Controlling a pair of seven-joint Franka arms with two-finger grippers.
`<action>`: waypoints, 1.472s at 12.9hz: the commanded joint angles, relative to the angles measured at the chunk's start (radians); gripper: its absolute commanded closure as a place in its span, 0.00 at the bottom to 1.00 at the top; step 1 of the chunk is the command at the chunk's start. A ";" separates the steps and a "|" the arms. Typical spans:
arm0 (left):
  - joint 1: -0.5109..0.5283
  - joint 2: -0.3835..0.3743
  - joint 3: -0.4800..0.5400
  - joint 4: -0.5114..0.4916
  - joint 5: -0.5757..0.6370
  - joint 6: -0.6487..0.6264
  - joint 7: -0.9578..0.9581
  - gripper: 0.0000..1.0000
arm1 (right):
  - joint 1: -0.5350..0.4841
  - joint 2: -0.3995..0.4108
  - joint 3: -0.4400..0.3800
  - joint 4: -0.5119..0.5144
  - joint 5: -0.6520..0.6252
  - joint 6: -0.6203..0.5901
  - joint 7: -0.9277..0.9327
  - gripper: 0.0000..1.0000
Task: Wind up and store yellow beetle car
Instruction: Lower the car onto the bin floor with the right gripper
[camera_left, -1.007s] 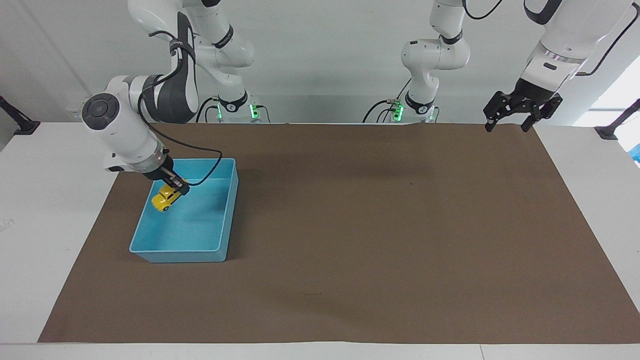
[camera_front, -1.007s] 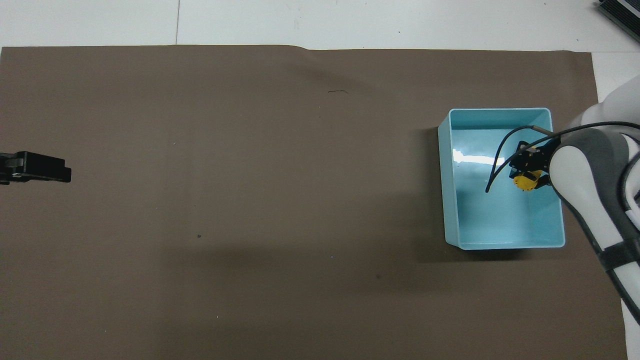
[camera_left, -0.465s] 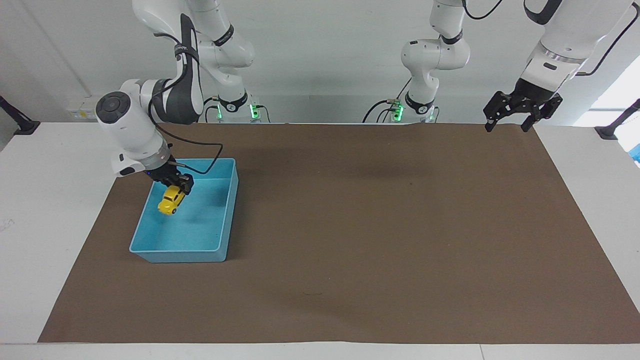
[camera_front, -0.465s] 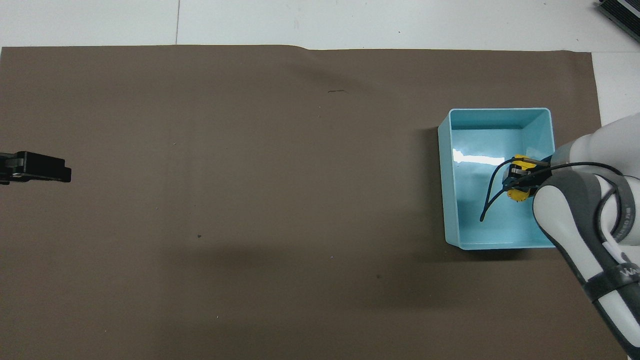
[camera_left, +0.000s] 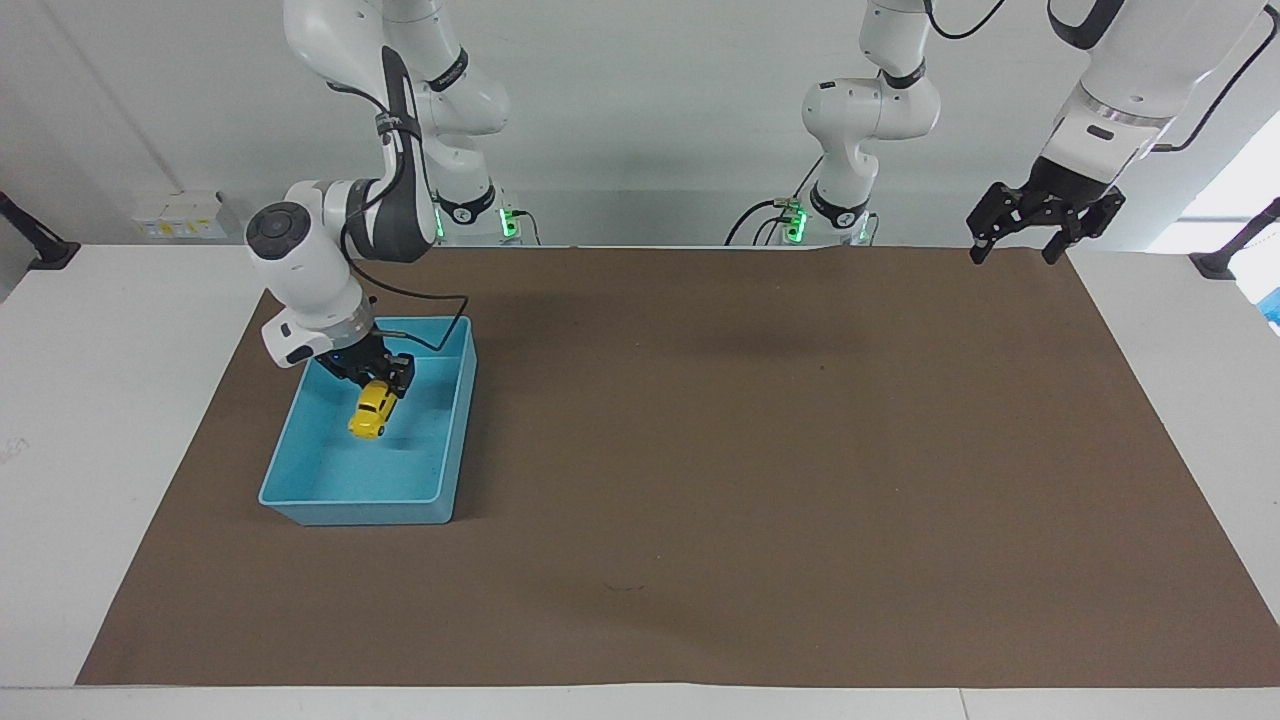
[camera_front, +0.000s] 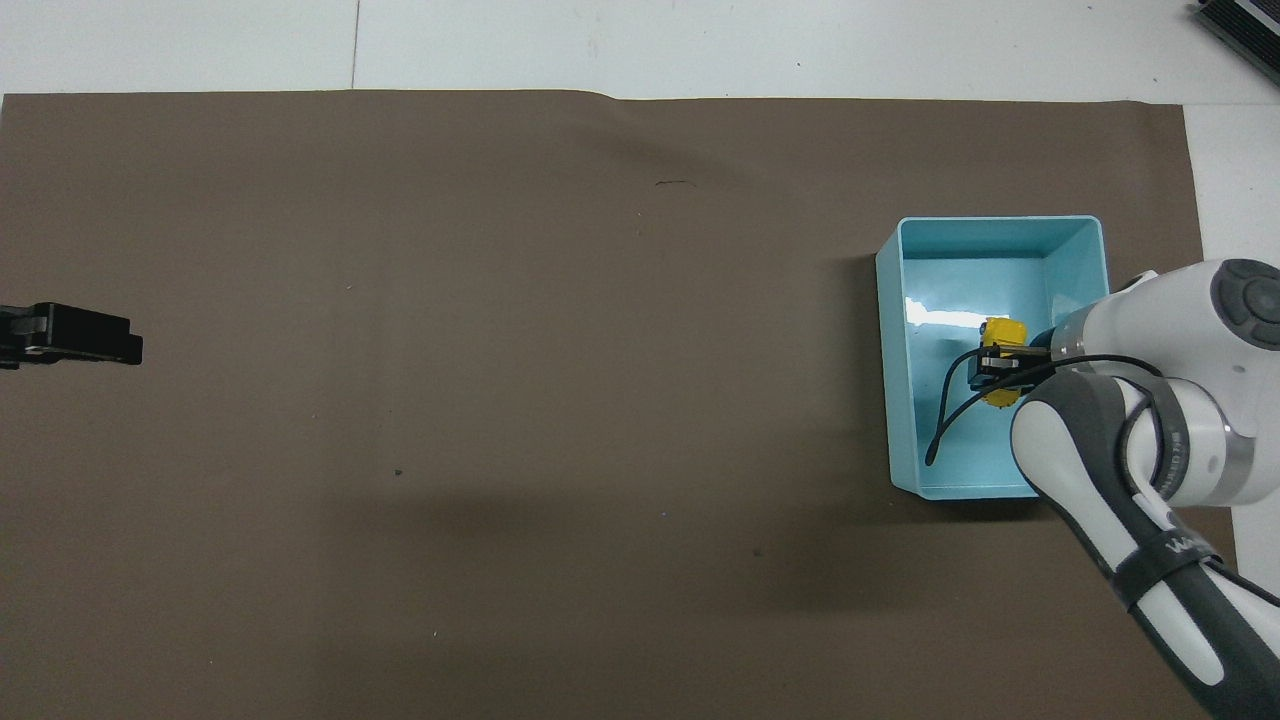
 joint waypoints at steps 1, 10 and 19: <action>0.004 -0.009 -0.003 0.008 0.011 -0.022 0.003 0.00 | -0.002 0.025 0.000 -0.024 -0.012 0.056 -0.079 1.00; 0.004 -0.009 -0.003 0.008 0.011 -0.022 0.003 0.00 | -0.017 0.046 -0.001 -0.075 -0.022 0.154 -0.193 0.00; 0.004 -0.009 -0.003 0.008 0.011 -0.022 0.003 0.00 | -0.002 -0.035 0.005 0.022 -0.021 -0.009 -0.173 0.00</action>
